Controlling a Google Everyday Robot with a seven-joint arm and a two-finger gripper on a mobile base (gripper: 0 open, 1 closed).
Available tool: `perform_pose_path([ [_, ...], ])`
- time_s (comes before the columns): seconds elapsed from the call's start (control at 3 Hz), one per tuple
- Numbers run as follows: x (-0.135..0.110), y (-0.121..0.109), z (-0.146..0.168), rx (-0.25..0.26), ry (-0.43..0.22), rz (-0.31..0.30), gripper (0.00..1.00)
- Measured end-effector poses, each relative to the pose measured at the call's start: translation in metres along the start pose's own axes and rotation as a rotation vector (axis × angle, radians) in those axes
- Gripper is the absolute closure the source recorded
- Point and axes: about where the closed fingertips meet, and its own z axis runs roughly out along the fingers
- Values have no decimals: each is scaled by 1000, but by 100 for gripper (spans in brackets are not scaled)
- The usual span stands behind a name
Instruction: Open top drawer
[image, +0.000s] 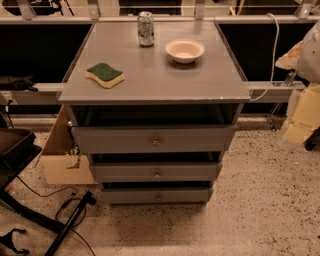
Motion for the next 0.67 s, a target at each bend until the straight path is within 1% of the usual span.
perform_pose_path([
  [0.33, 0, 0, 0, 0, 0, 0, 0],
  [0.67, 3, -4, 34, -20, 8, -8, 0],
])
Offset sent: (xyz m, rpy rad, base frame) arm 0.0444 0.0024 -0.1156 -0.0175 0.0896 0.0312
